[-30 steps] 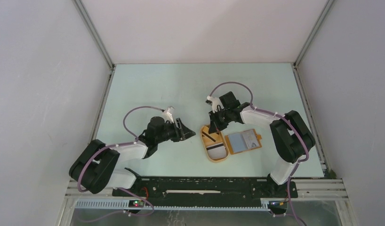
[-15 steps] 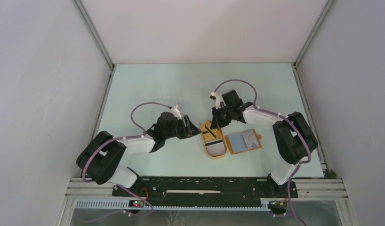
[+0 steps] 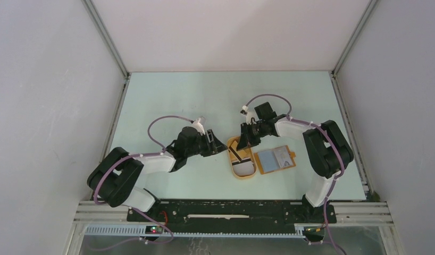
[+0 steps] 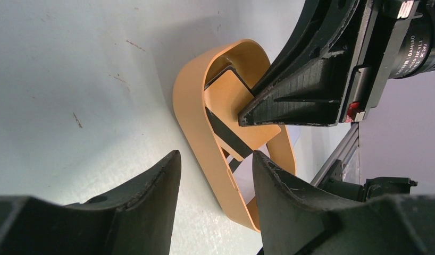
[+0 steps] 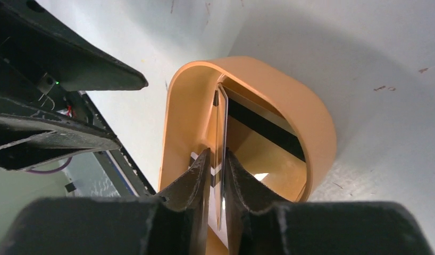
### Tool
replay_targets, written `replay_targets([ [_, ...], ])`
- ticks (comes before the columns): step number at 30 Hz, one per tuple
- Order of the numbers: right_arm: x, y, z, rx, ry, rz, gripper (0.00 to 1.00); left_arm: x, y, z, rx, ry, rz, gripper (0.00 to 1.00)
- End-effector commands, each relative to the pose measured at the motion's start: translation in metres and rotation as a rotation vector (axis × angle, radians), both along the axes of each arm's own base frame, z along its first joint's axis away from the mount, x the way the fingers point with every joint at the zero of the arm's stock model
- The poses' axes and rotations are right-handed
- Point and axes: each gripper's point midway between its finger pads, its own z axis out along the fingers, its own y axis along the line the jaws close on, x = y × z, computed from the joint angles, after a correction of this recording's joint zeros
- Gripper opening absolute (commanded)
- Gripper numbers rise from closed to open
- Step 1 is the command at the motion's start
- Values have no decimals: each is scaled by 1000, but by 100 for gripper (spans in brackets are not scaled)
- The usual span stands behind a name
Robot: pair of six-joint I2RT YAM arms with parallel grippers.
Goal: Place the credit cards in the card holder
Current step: Pick up the credit card from the storage box.
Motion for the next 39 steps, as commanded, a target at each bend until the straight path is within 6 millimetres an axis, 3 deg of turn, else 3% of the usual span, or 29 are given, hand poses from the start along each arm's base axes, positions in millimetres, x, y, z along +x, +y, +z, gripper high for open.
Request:
replay_targets([
  [1,-3,8,16,81,50,15,23,3,-1,10,-29,-36,13,57],
  [7,-6,10,19,111,92,37,27,1,0,9,-26,-34,12,57],
  [16,-11,14,3,44,125,53,35,0,1,11,-30,-43,10,56],
  [31,1,3,20,162,212,-14,32,-1,2,14,-36,-53,10,56],
  [39,2,-3,18,172,240,-31,28,-1,1,16,-34,-55,5,56],
])
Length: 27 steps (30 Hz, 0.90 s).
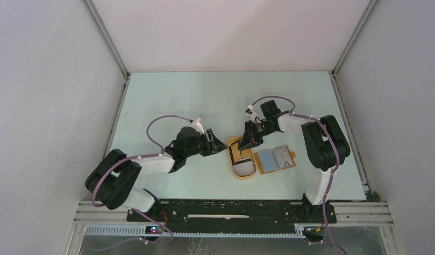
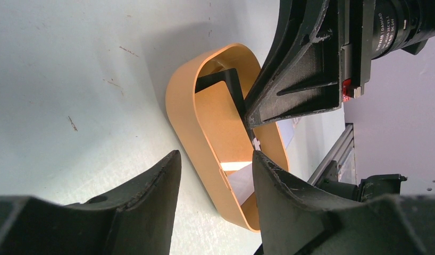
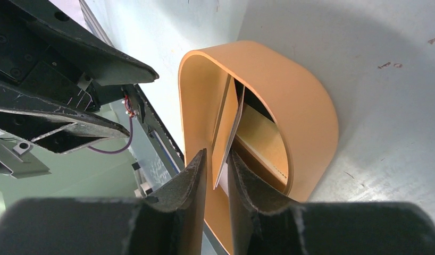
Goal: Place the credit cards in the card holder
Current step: Pick up the credit card from the storage box.
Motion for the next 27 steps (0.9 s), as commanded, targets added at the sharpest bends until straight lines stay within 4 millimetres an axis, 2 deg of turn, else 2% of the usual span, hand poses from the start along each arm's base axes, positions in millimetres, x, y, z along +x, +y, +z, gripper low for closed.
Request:
replay_targets([
  [1,6,3,7,36,8,-5,28,-2,1,7,-16,-28,3,56],
  [19,13,-4,4,23,0,-37,1,-3,3,9,-9,-34,-1,56],
  [24,13,-6,7,27,-23,-30,0,-4,1,11,-18,-37,-13,56],
  [27,14,-6,9,32,-33,-23,4,-4,-1,12,-24,-39,-18,56],
])
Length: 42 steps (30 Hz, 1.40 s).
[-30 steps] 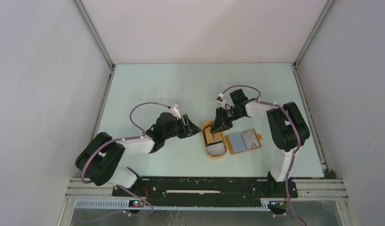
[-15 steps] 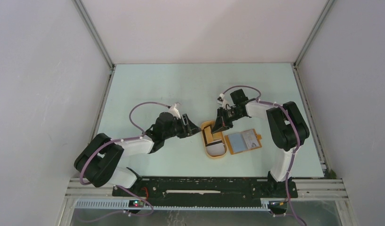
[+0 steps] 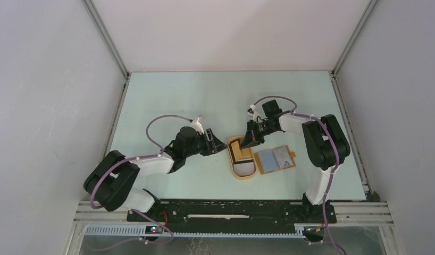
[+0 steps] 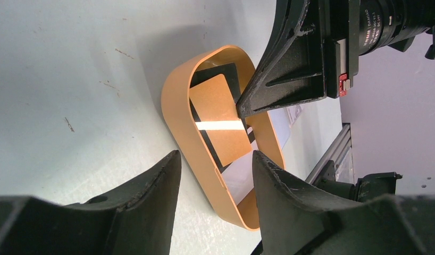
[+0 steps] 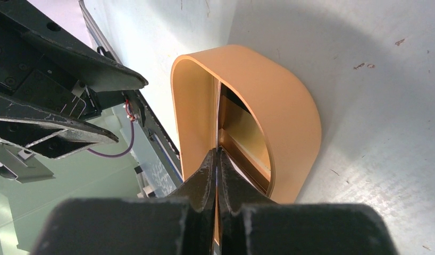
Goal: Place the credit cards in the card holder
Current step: Pick up the credit card from the storage box.
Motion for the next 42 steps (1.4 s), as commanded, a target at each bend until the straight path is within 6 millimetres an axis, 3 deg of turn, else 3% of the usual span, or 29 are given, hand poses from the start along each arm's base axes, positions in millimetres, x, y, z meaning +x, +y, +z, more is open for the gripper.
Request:
replay_targets([
  [1,6,2,10,28,-38,7,6,-3,-1,7,-18,-31,-16,56],
  [11,7,3,2,19,-19,-4,19,-6,-1,5,-24,-26,-20,56],
  [21,14,-2,3,-15,-54,-28,1,-7,0,8,-30,-33,-21,56],
  [30,20,-19,25,-93,-219,11,0,-7,3,24,-47,-97,-21,56],
  [36,14,-30,48,-154,-364,77,0,-9,5,44,-73,-180,-35,56],
  [42,0,-30,58,-212,-476,182,0,-11,7,65,-95,-263,-44,55],
])
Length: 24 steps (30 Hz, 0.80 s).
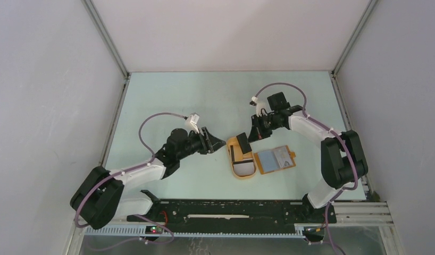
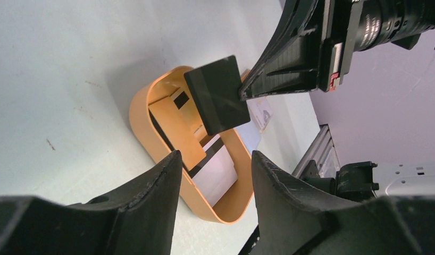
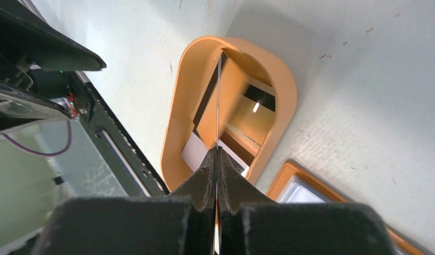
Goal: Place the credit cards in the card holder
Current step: Pick up the credit card from the storage box.
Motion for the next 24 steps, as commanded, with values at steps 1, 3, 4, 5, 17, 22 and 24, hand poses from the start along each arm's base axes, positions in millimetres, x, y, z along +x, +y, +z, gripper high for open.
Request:
replay_targets([
  [1,-8,-3,18,-61,-134,104,0,-4,3,25,-26,-131,-23,56],
  [3,-13,-5,25,-59,-166,134,0,-6,3,33,-35,-164,-27,56],
  [4,-15,-6,29,-56,-185,148,0,-7,3,38,-38,-180,-31,56],
  [5,-18,-8,33,-43,-199,165,0,-9,2,42,-42,-200,-41,56],
  [17,-63,-34,89,213,-315,314,0,-42,-53,71,-106,-354,-247,65],
  [22,-73,-40,107,284,-376,339,0,-53,-69,80,-149,-417,-373,70],
  [24,-75,-41,112,302,-394,347,0,-54,-75,84,-152,-435,-409,71],
])
